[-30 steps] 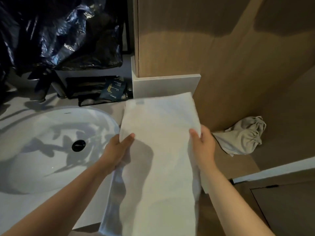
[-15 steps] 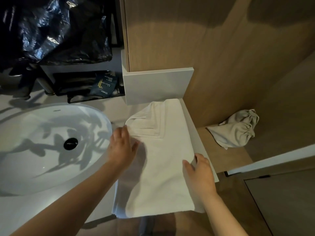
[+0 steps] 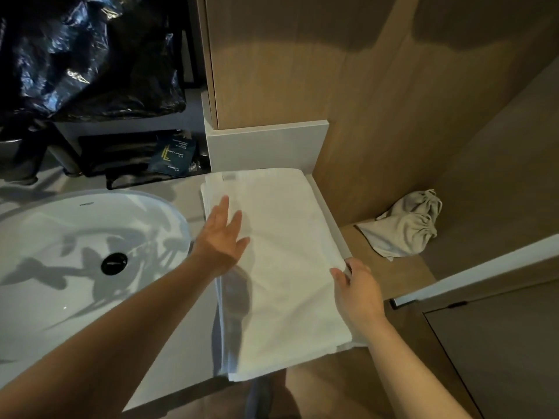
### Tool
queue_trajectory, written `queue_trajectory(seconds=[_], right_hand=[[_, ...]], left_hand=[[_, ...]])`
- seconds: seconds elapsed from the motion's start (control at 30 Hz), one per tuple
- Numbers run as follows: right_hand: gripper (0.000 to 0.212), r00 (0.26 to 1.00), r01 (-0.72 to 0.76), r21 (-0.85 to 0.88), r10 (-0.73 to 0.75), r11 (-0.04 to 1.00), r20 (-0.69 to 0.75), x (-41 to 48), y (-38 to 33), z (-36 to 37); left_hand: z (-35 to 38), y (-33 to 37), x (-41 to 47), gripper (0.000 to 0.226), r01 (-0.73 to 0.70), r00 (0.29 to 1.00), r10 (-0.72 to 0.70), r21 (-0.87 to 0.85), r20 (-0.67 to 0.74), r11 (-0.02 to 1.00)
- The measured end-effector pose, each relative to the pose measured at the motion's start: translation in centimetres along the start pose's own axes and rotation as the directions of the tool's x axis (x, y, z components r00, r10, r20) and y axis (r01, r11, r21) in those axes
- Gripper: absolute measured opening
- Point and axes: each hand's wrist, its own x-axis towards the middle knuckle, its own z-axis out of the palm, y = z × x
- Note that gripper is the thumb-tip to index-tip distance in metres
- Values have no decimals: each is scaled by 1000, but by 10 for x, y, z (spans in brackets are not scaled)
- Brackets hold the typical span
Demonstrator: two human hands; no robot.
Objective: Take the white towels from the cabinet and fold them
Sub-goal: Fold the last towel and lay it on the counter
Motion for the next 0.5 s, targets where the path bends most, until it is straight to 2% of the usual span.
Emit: queue_trajectory(seconds=[0.07,0.1,0.23,0.33,0.43,0.5], right_hand=[[41,1000,-5,-29,5,1000,3,1,7,-3],[41,1000,-11,-33,11,999,4,-2,10,-3],[37,998,-53,-6,53,999,-21,-36,26,0],[29,992,-123,147,120,982,32,-59,36,-2],[27,983,-183,270,170,945,70,-66,38,-5],[27,979,-206,303,198,931,57,-61,39,-7]], left_hand=[[-4,10,5,64,56,997,-54,-45,47,997],[-3,14,2,62,30,998,-26,-72,62,997],[26,23,-29,63,-199,979,198,-13,-42,980],[38,37,-60,74,-166,985,164,35,56,986],[53,38,-72,89,-168,985,161,129,61,977],[61,36,-73,94,-171,985,167,125,42,977]])
